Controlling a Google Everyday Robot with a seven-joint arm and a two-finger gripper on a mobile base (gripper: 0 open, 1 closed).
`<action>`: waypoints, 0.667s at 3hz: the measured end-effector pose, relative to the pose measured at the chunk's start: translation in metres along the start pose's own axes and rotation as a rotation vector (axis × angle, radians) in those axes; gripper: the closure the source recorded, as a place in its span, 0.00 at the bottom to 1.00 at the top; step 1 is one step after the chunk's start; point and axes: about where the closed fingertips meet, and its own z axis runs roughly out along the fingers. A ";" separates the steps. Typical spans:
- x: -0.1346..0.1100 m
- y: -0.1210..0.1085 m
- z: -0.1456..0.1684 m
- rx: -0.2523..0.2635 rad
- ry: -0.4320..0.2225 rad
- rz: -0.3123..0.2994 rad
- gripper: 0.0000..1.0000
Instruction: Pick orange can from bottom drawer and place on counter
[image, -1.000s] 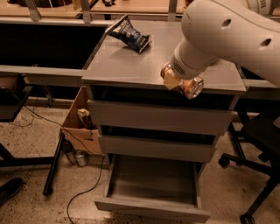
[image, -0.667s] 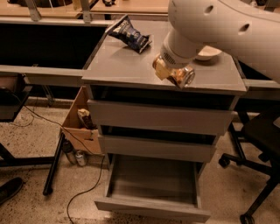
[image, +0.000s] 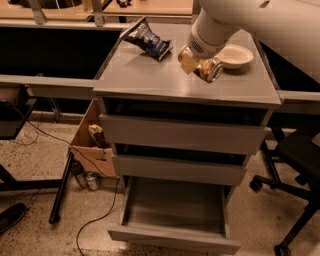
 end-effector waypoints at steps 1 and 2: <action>0.003 -0.022 0.015 0.004 -0.002 0.002 0.85; 0.010 -0.036 0.033 -0.004 -0.008 0.009 0.62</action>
Offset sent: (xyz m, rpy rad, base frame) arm 0.0565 -0.0481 -0.0330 0.0284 0.0012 -0.0037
